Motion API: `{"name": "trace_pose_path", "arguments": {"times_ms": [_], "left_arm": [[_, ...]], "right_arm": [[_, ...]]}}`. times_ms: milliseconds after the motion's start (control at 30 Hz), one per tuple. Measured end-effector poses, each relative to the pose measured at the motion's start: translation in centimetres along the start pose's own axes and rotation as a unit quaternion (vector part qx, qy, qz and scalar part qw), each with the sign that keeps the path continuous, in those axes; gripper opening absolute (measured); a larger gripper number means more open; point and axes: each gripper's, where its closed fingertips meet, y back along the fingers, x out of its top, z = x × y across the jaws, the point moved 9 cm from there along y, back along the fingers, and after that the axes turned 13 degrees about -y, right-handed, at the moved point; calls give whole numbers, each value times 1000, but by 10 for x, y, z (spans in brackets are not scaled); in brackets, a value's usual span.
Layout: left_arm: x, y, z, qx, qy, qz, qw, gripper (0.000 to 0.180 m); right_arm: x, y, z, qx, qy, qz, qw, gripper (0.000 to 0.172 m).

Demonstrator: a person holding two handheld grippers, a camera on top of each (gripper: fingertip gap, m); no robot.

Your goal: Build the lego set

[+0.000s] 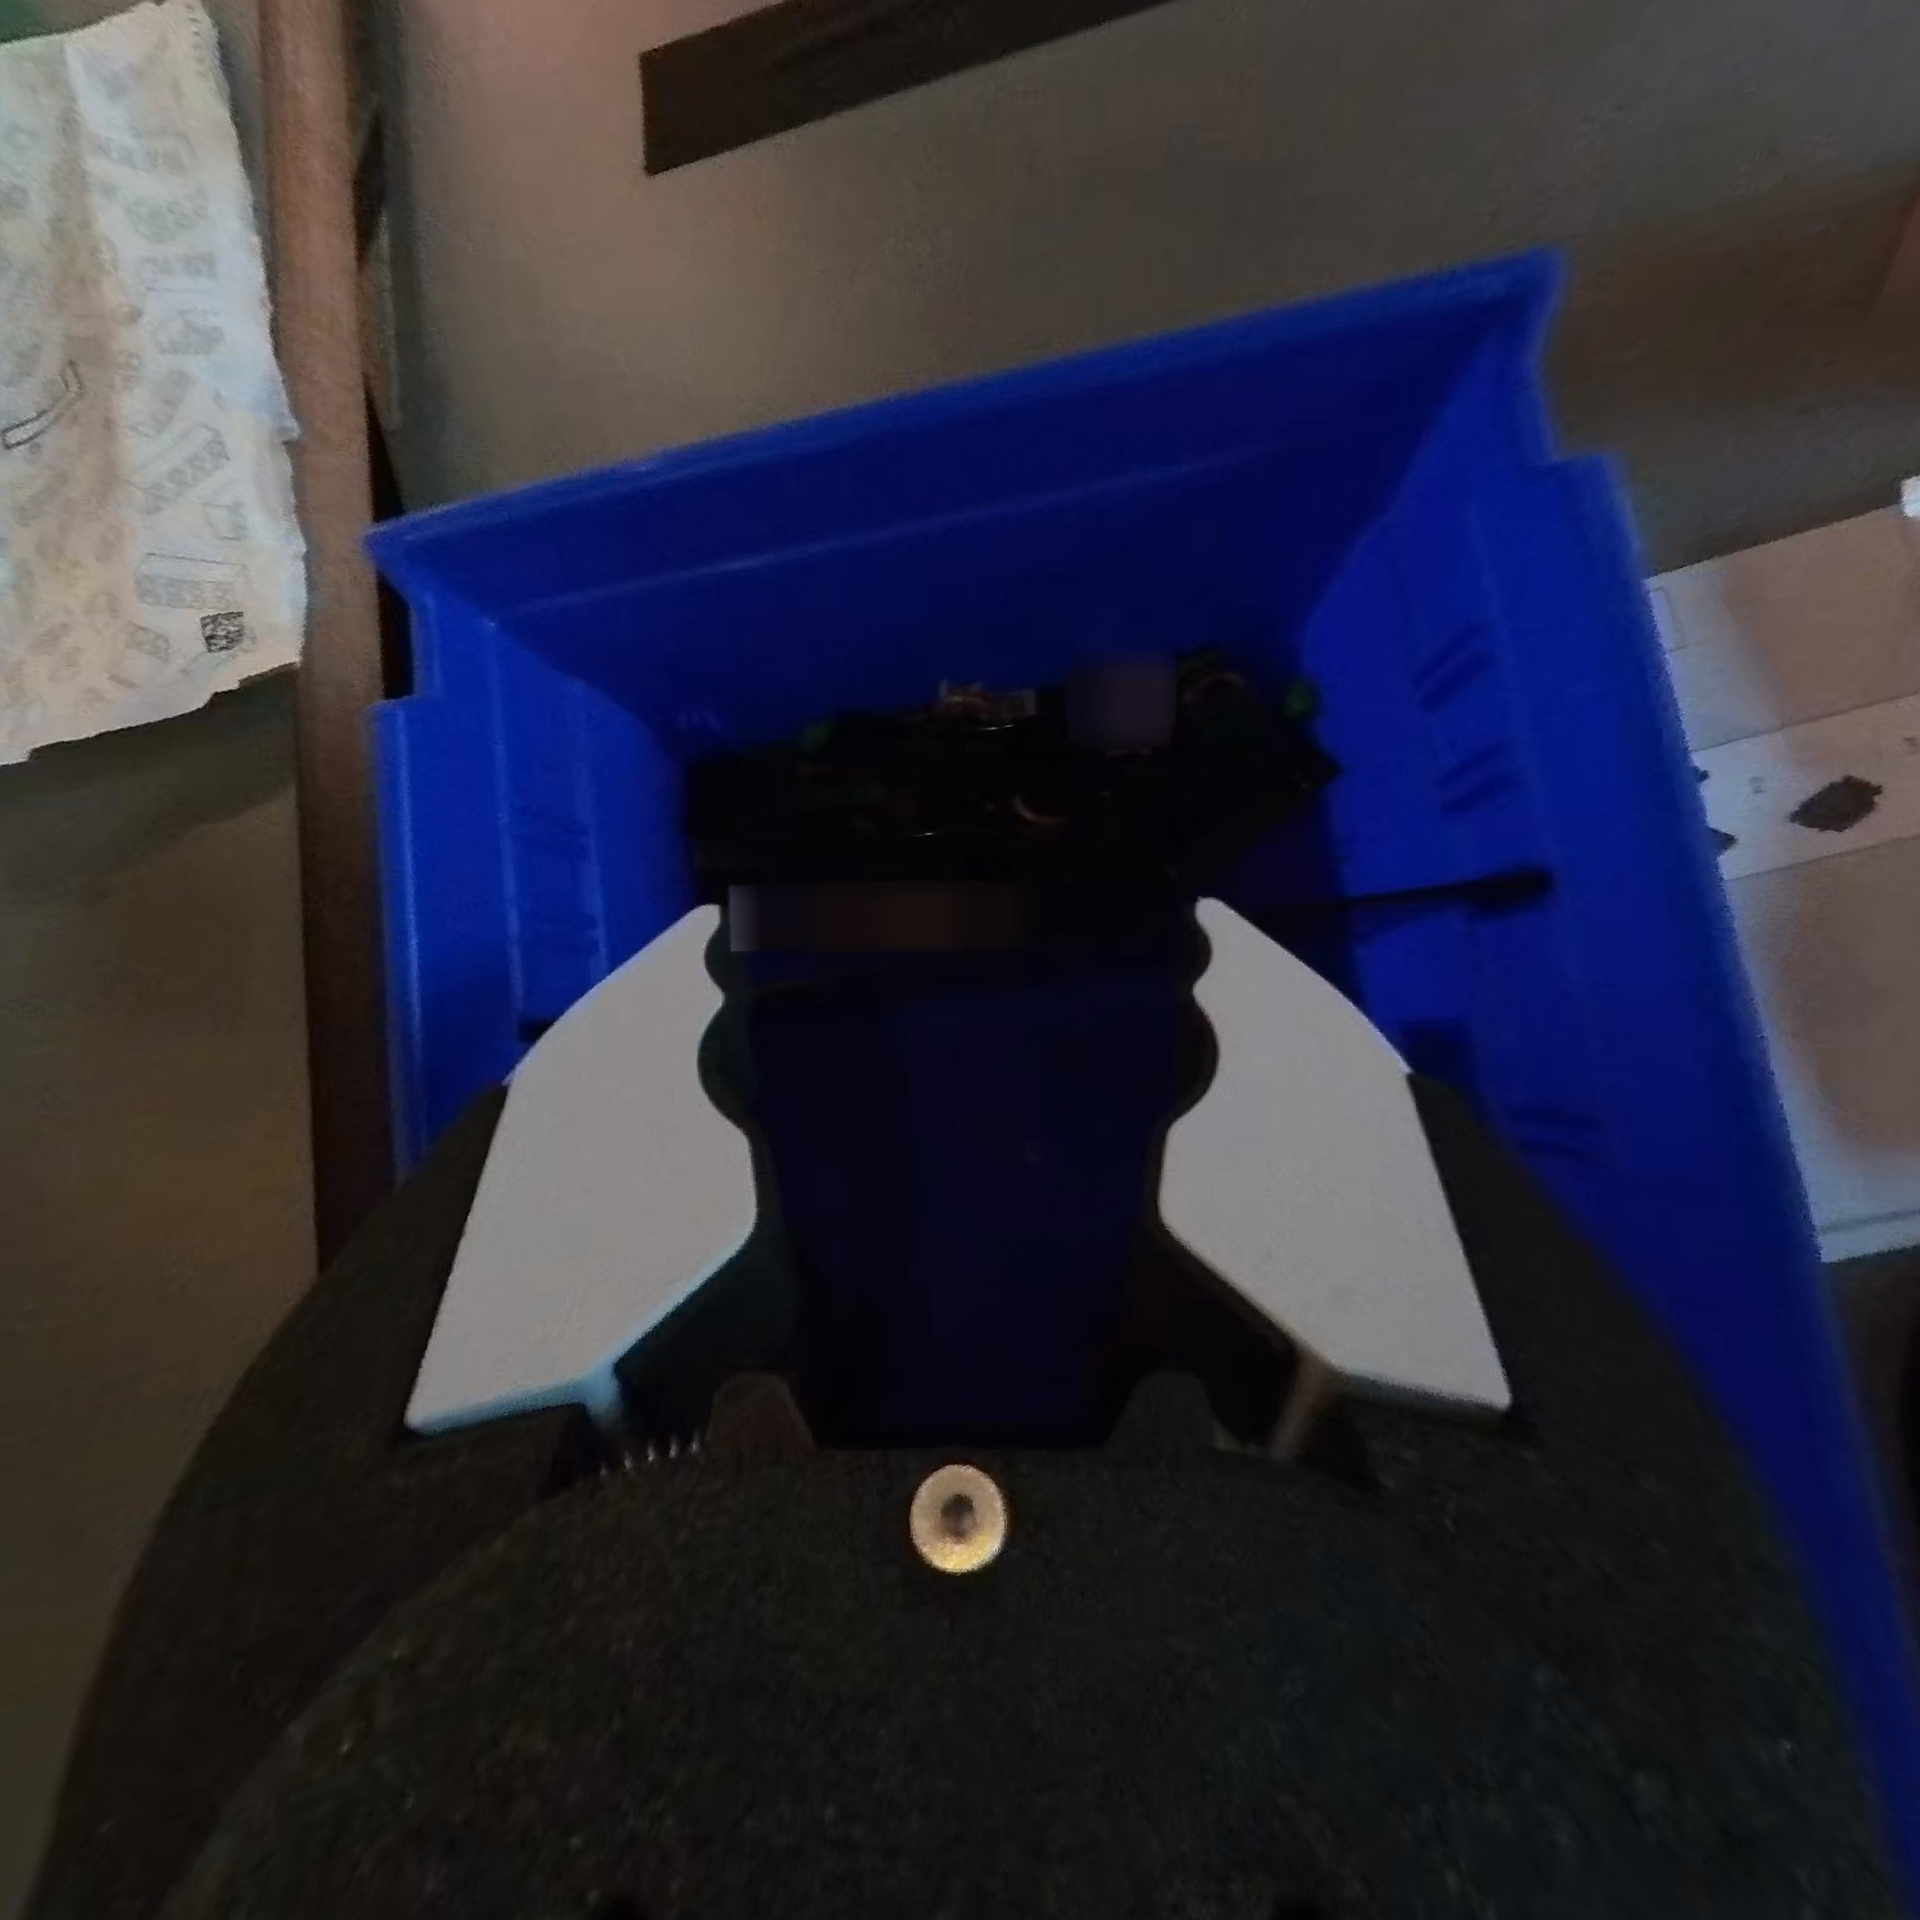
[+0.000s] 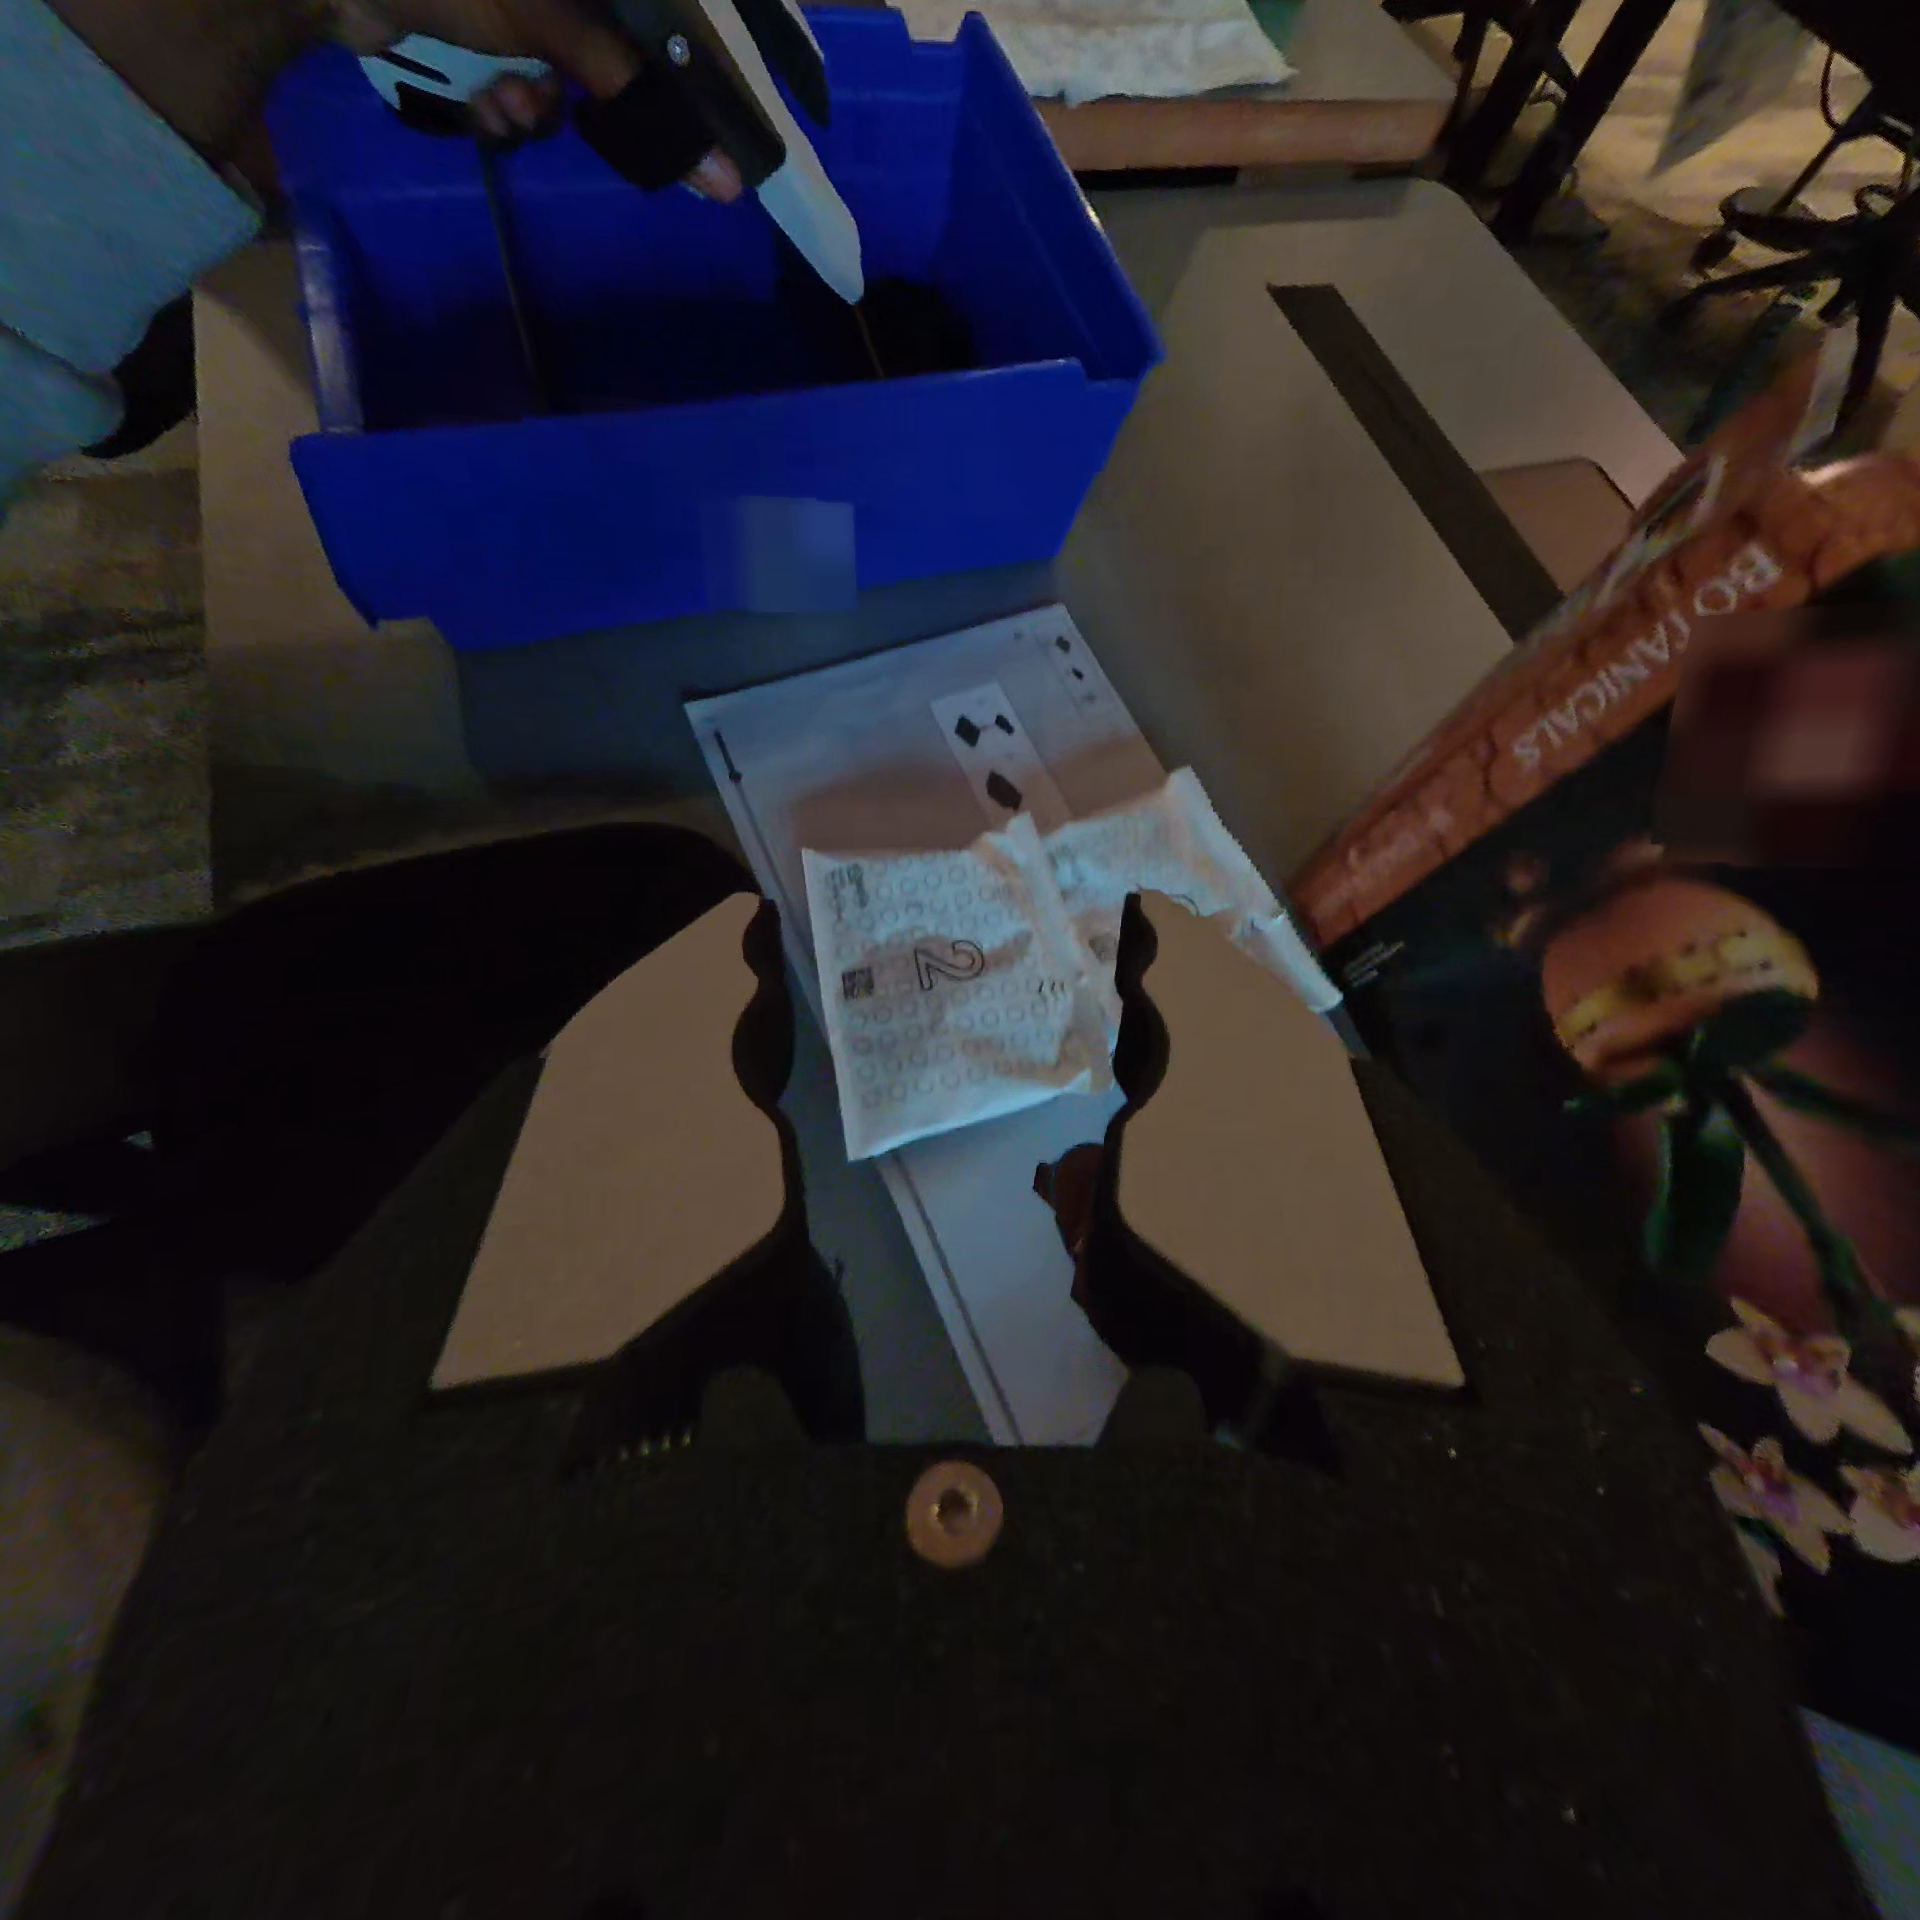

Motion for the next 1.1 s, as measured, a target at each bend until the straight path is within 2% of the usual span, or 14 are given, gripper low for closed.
{"name": "trace_pose_path", "arguments": {"times_ms": [433,633,933,1100], "left_arm": [[-4,9,1,18,-28,-48,998,75],[-14,13,6,18,-34,-63,997,82],[-20,20,12,15,-35,-54,998,87],[-23,46,23,20,-22,-15,999,86]], "right_arm": [[-3,11,1,-13,1,16,1000,60],[-5,14,1,-15,1,19,1000,61],[-5,19,-2,-16,1,23,1000,61],[-9,26,-4,-20,-2,30,999,60]]}}
